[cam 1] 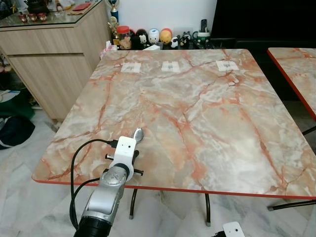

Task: Setting the table

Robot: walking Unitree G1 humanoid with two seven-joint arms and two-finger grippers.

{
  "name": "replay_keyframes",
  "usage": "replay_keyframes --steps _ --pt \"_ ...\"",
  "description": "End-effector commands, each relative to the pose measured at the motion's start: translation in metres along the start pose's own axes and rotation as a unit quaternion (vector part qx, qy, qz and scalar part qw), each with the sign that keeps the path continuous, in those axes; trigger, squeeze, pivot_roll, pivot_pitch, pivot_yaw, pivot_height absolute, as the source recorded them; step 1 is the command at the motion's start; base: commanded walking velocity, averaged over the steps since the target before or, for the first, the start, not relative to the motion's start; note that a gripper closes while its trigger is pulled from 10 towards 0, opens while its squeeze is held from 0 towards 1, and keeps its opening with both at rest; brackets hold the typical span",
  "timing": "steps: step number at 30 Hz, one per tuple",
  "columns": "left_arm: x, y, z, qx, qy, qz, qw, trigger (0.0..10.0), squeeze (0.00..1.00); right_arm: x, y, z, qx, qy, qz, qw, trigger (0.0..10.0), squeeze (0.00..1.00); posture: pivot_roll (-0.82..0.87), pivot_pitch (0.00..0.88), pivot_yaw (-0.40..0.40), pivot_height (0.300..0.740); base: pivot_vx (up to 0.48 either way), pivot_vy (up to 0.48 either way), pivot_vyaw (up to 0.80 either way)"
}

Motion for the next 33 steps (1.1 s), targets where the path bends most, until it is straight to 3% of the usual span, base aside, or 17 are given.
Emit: replay_keyframes --steps 1,5,11,12,13,14,17,21,26,33 --pt "-0.019 0.002 0.002 0.011 0.026 -0.008 1.000 0.0 0.00 -0.004 0.001 0.001 0.000 0.007 0.000 1.000 10.0 0.00 -0.02 0.043 0.020 0.740 0.000 0.000 0.00" --pt "0.000 0.025 0.009 0.073 -0.047 0.022 0.996 0.0 0.00 -0.004 0.000 0.001 -0.001 0.007 0.000 1.000 10.0 0.00 -0.01 0.043 0.017 0.740 0.000 0.000 0.00" --pt "0.004 0.056 0.022 0.139 -0.080 0.052 0.986 0.0 0.00 -0.004 -0.001 0.001 -0.001 0.007 0.002 1.000 10.0 0.00 -0.01 0.042 0.015 0.740 0.000 0.000 0.00" --pt "0.004 0.061 0.025 0.151 -0.088 0.059 0.983 2.4 0.00 -0.004 -0.001 0.001 -0.001 0.007 0.002 1.000 10.0 0.00 -0.01 0.042 0.014 0.740 0.000 0.000 0.00" --pt "0.004 0.068 0.030 0.164 -0.097 0.065 0.979 9.5 0.00 -0.004 -0.001 0.001 -0.001 0.007 0.002 1.000 10.0 0.00 -0.01 0.042 0.014 0.740 0.000 0.000 0.00" --pt "0.004 0.070 0.031 0.168 -0.100 0.065 0.979 10.0 0.00 -0.004 -0.001 0.001 -0.001 0.007 0.002 1.000 10.0 0.00 -0.01 0.042 0.014 0.740 0.000 0.000 0.00" --pt "0.003 0.087 0.046 0.204 -0.124 0.054 0.970 10.0 0.00 -0.004 -0.001 0.001 -0.001 0.007 0.004 1.000 10.0 0.00 0.00 0.042 0.012 0.740 0.000 0.000 0.00" --pt "-0.007 0.099 0.056 0.232 -0.119 0.051 0.964 10.0 0.00 -0.004 -0.002 0.001 -0.001 0.007 0.005 1.000 10.0 0.00 0.00 0.038 0.010 0.740 0.000 0.000 0.00" --pt "-0.012 0.102 0.059 0.243 -0.112 0.028 0.963 10.0 0.00 -0.004 -0.002 0.001 0.000 0.007 0.006 1.000 10.0 0.00 0.01 0.040 0.005 0.740 0.000 0.000 0.00" --pt "-0.003 0.096 0.054 0.236 -0.129 0.037 0.962 10.0 0.00 -0.004 -0.003 0.000 -0.001 0.006 0.005 1.000 10.0 0.00 0.00 0.038 0.004 0.740 0.000 -0.290 0.00"
Point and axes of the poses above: a point about 5 cm out from each wrist's last joint towards the gripper, its own z axis pointing back from the gripper into the wrist, its own x axis along the axis of the wrist's last joint, y = z × x, the point moved 3 cm from there along -z, pointing out of the wrist towards the gripper, and after that the axes turned 14 degrees about -z, right-handed, at the moved point
